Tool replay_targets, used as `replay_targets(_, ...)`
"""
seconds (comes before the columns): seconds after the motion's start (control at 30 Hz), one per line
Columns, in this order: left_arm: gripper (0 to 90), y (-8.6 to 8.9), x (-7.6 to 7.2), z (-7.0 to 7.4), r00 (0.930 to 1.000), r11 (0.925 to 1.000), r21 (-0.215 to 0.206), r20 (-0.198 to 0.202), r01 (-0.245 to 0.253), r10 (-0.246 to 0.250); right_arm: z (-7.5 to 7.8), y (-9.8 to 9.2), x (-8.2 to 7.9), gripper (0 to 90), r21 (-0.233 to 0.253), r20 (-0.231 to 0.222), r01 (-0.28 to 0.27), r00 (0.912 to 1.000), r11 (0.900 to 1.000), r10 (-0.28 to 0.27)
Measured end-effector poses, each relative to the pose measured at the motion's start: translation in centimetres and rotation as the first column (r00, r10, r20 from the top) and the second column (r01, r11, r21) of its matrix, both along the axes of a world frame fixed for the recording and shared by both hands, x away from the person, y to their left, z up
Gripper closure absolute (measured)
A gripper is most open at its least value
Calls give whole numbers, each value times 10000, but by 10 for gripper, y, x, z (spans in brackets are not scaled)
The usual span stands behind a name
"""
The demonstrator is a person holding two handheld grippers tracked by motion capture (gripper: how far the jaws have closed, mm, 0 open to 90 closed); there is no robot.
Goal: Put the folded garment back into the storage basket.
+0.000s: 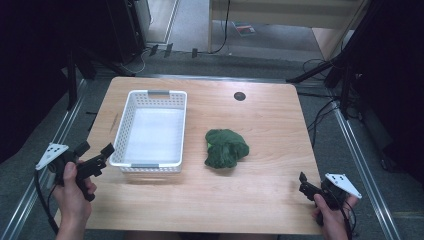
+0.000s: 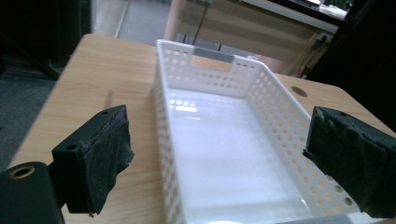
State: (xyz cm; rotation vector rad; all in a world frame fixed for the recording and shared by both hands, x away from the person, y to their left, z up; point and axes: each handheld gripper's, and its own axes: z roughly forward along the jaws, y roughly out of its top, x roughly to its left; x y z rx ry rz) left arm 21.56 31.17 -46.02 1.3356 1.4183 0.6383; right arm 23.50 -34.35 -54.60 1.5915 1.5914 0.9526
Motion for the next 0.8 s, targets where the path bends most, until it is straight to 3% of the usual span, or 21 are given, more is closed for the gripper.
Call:
replay_targets(0.1,70,-12,4,2,9995,9995,92,-46,316,-316,0,0,0,82,1,-4,-2,10000,10000,2)
replay_targets(0.13,71,-24,8,3,9982,9982,126,-89,592,-591,0,0,0,82,-3,4,-1,10000,10000,1)
replay_targets(0.17,71,-24,8,3,9982,9982,126,-89,592,-591,0,0,0,82,-3,4,-1,10000,10000,1)
replay_targets(0.27,71,-47,17,3,9947,9945,257,-196,1019,-1014,0,0,0,83,1,4,-8,10000,10000,8)
replay_targets(0.47,71,-72,25,5,9891,9889,303,-274,1455,-1447,0,0,0,82,-4,5,-4,10000,10000,4)
replay_targets(0.8,71,-121,39,2,9733,9735,389,-543,2253,-2231,0,0,0,82,7,11,-43,10000,10000,43)
